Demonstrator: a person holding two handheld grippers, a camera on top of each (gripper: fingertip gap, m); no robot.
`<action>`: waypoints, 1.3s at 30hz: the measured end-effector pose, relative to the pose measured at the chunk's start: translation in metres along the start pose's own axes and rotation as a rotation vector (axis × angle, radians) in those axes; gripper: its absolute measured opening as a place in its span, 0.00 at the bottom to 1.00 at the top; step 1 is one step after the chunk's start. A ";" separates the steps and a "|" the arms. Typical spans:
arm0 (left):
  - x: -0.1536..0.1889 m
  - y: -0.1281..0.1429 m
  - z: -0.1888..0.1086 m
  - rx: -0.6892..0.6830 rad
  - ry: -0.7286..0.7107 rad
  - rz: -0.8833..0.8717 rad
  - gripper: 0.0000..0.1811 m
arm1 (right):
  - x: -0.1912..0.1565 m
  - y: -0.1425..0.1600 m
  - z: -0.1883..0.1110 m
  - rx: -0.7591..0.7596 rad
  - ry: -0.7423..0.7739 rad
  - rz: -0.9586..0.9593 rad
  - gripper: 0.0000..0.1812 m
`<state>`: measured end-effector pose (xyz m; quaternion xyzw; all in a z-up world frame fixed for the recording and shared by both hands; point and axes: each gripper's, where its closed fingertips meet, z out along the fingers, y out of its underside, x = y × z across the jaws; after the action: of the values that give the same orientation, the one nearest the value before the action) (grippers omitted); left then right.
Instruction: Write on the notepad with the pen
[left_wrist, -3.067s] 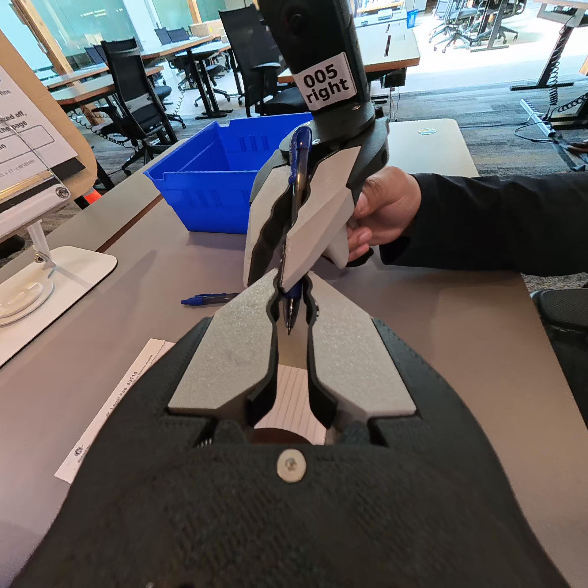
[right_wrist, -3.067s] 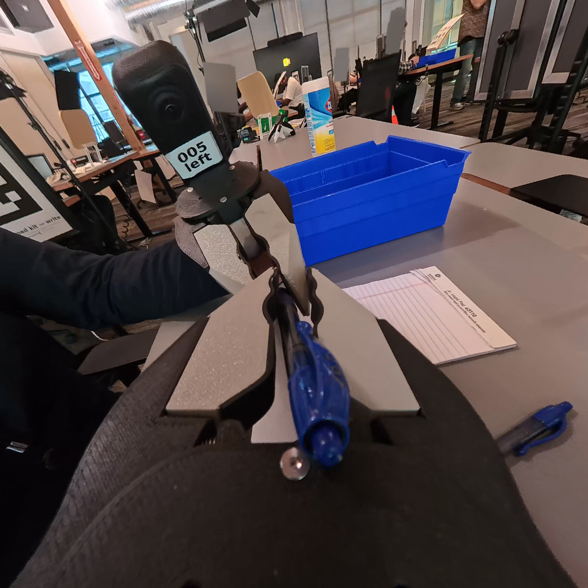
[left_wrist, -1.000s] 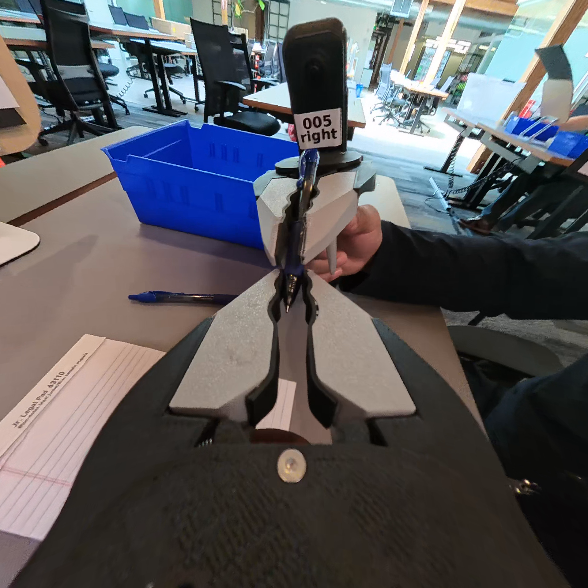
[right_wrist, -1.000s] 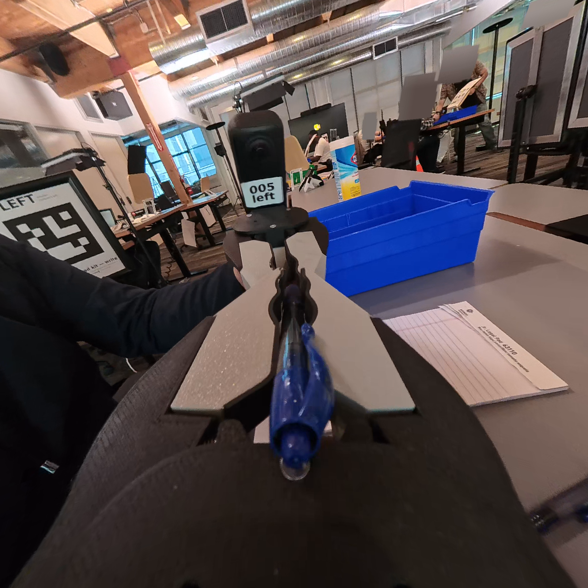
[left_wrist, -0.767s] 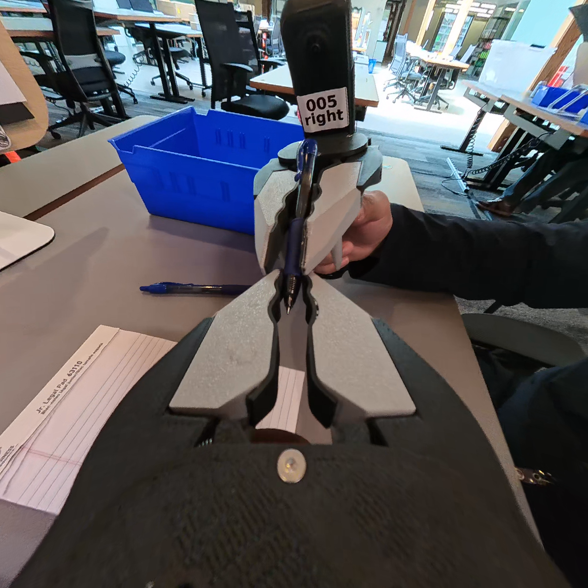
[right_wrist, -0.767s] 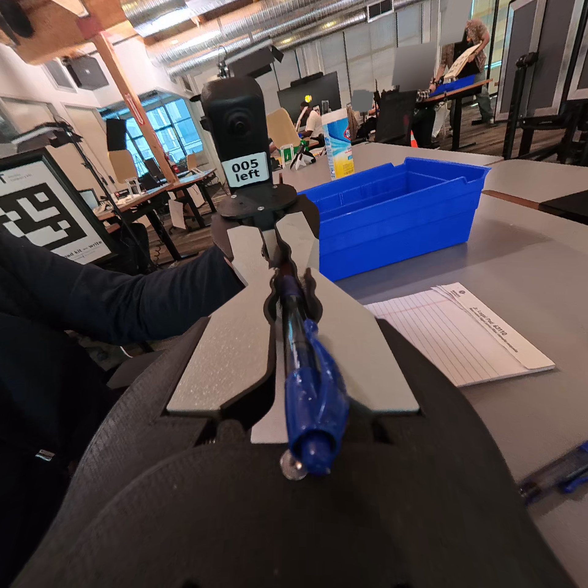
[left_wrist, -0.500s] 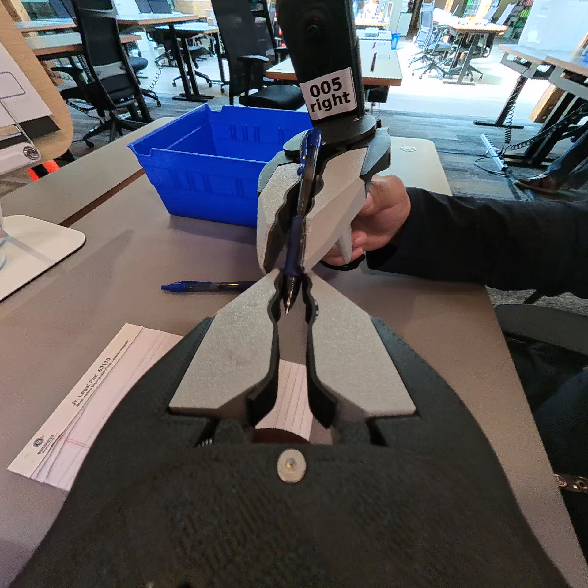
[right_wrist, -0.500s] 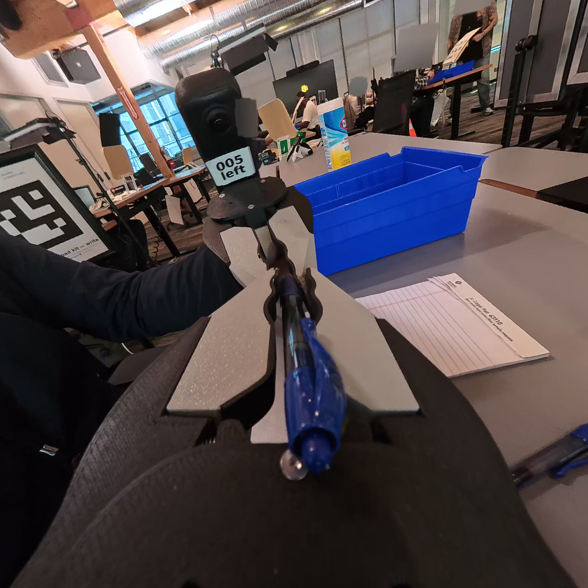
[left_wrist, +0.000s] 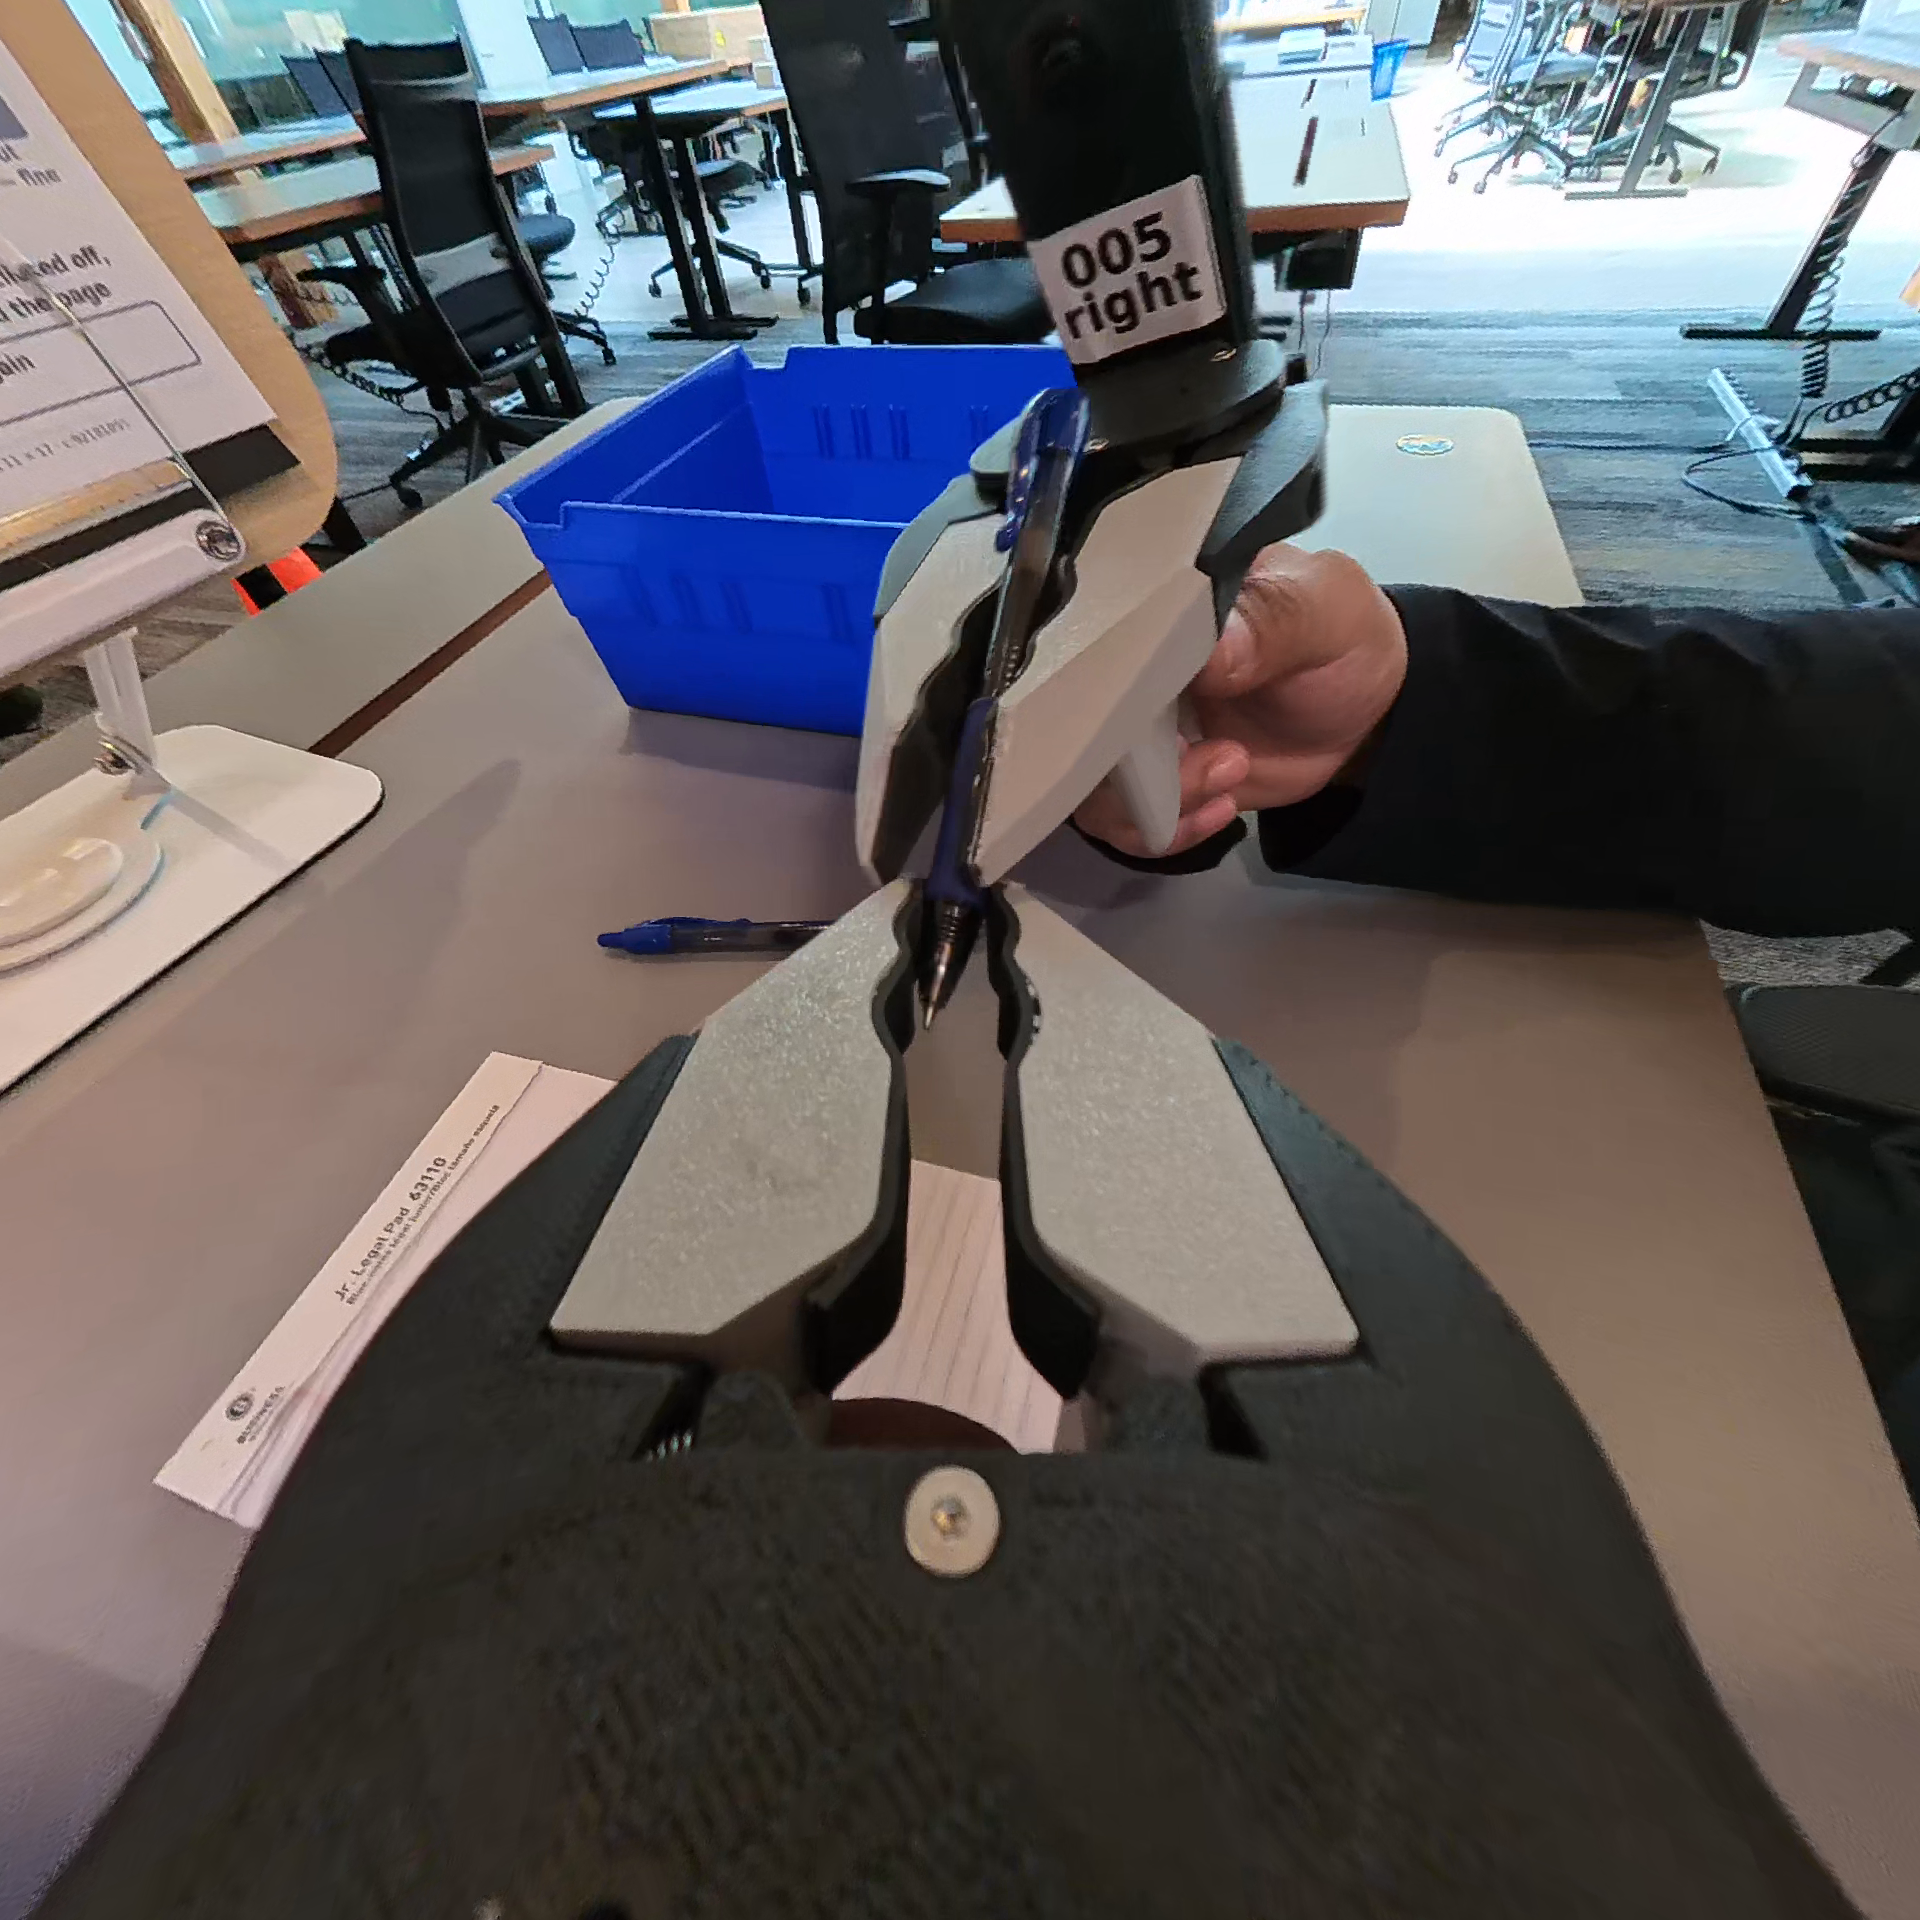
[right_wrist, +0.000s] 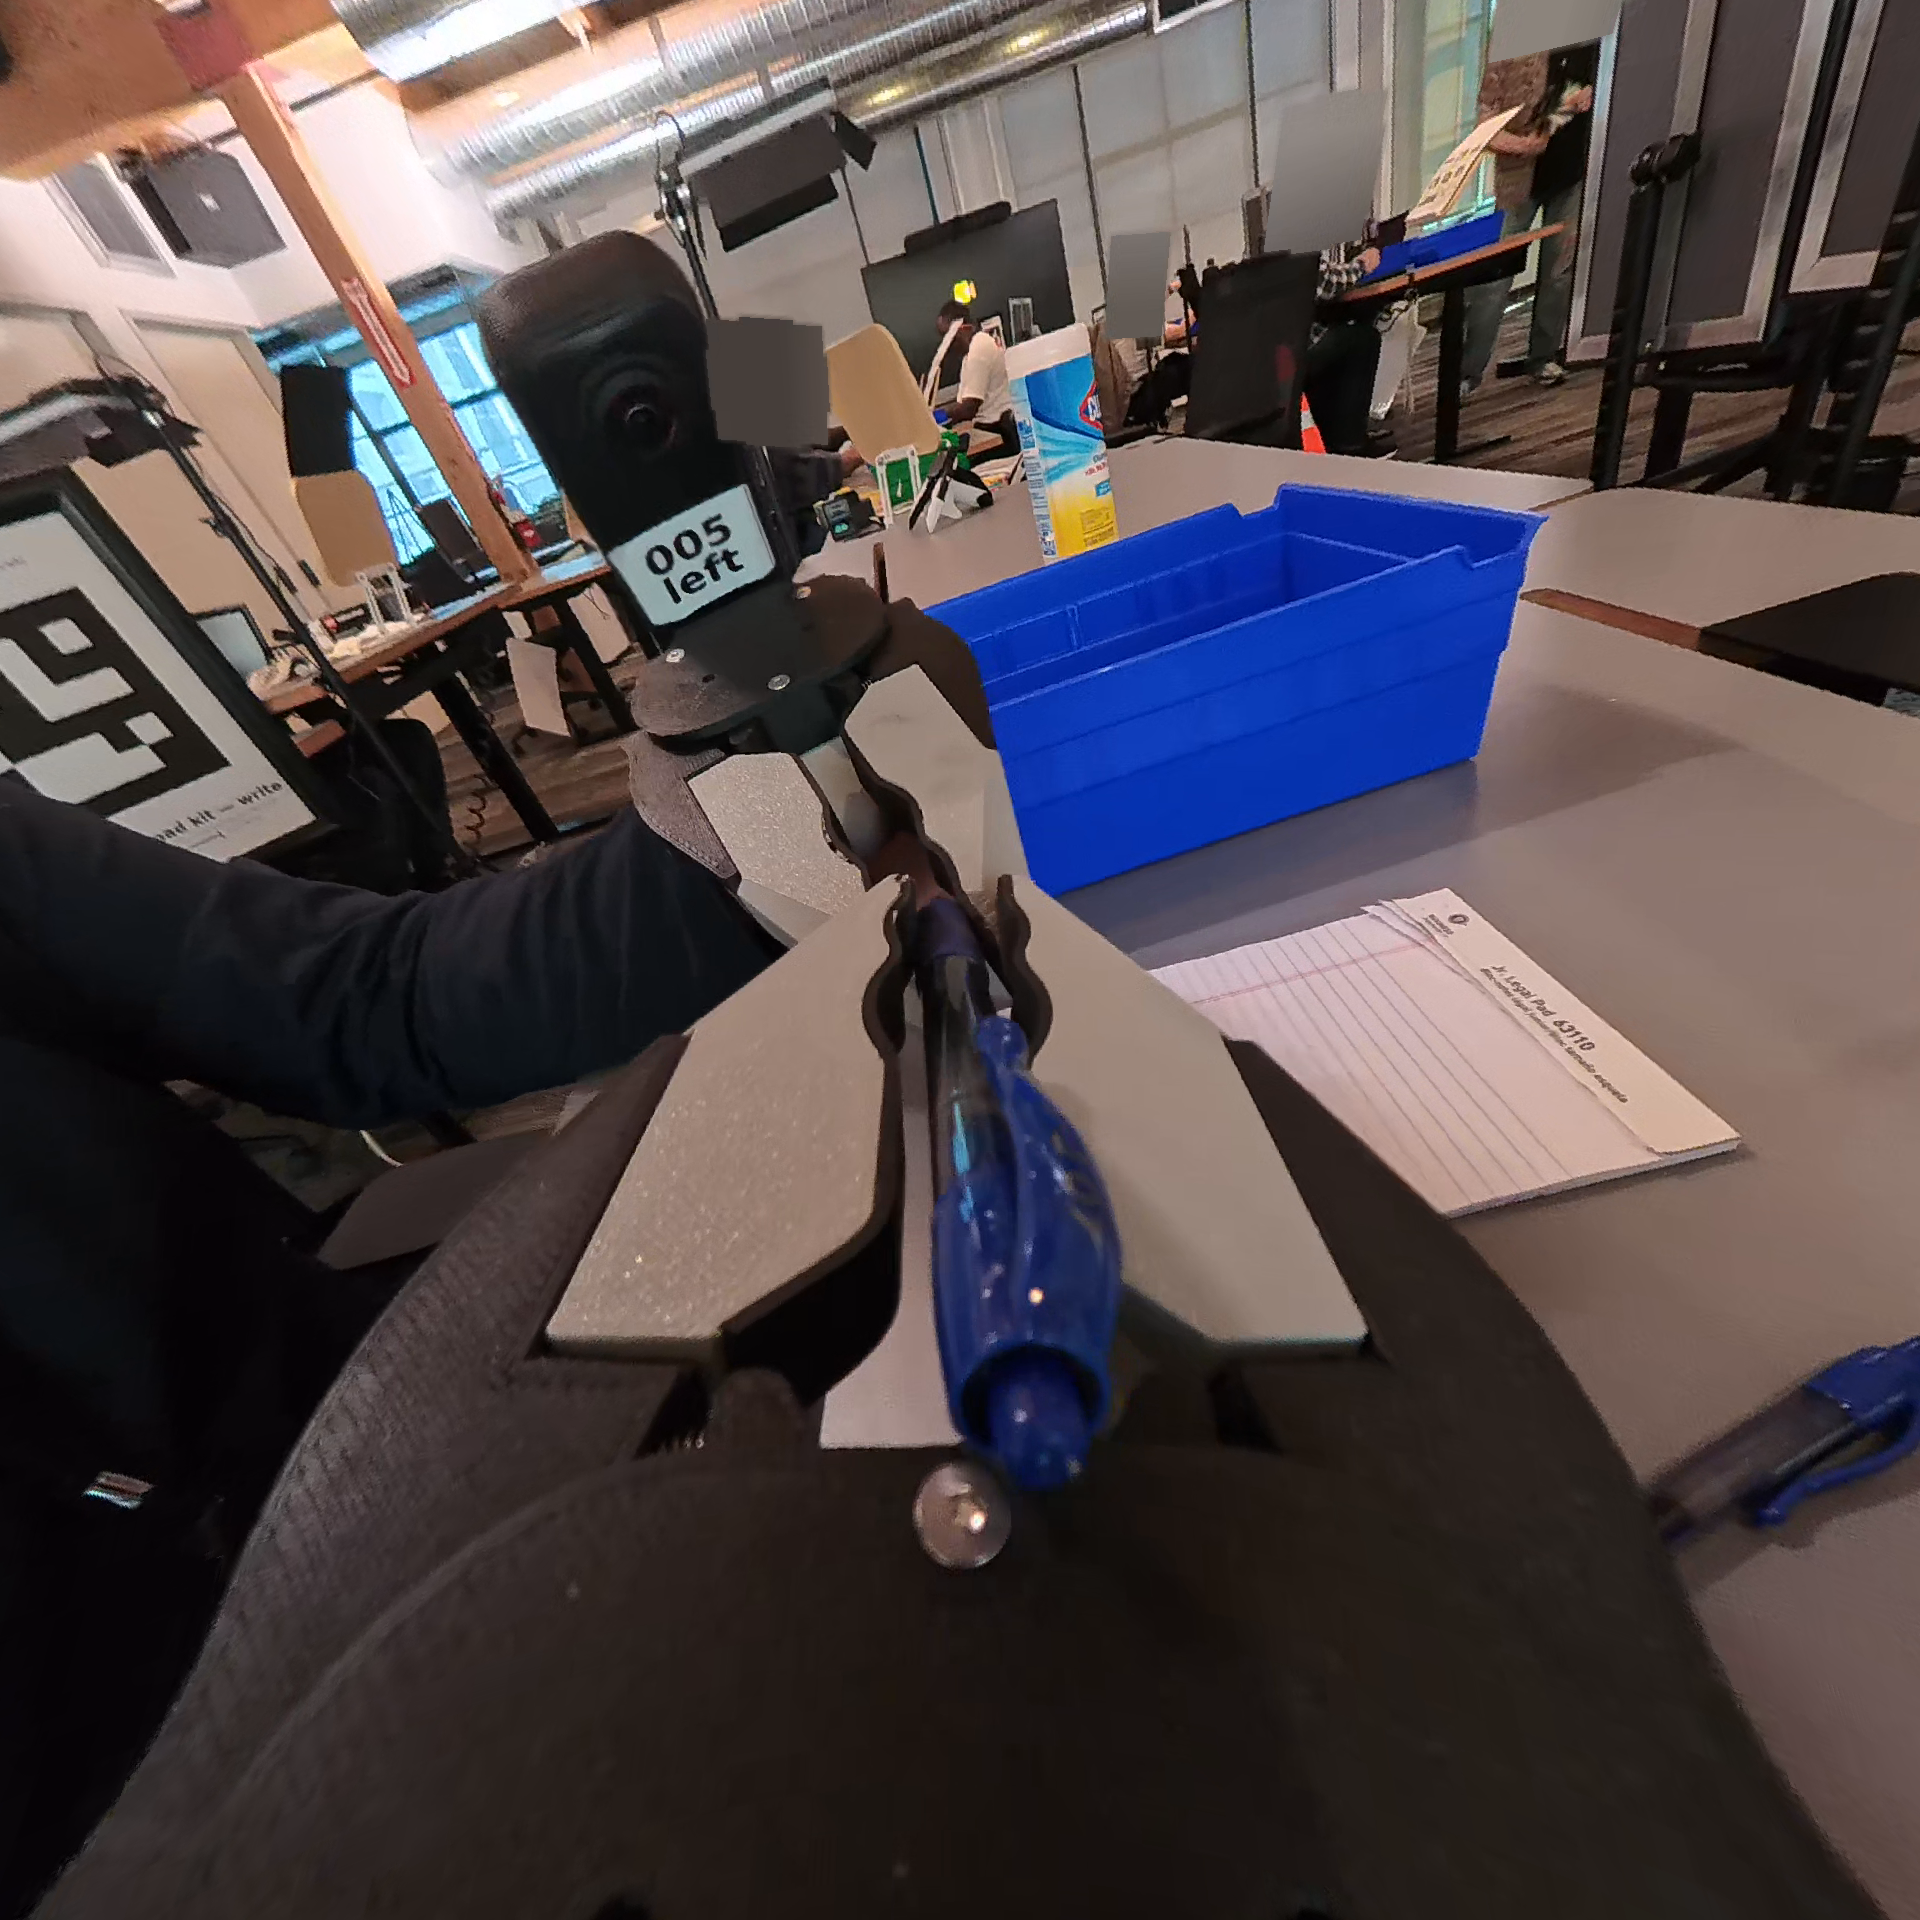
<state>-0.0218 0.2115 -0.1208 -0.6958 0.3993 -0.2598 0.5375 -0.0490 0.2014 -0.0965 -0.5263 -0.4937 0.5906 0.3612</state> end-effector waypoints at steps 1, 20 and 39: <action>0.000 0.001 0.000 -0.001 0.007 -0.020 0.05 | -0.001 -0.001 0.000 0.004 0.007 -0.023 0.05; -0.006 0.007 0.003 -0.081 -0.106 0.159 0.05 | 0.001 0.002 0.000 -0.013 0.006 -0.013 0.05; -0.052 0.095 -0.008 -0.519 -0.271 -0.056 0.22 | 0.048 -0.019 -0.028 0.109 0.307 -0.011 0.04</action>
<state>-0.0824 0.2408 -0.2054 -0.8491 0.3578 -0.0682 0.3825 -0.0319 0.2575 -0.0894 -0.5872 -0.4031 0.5271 0.4635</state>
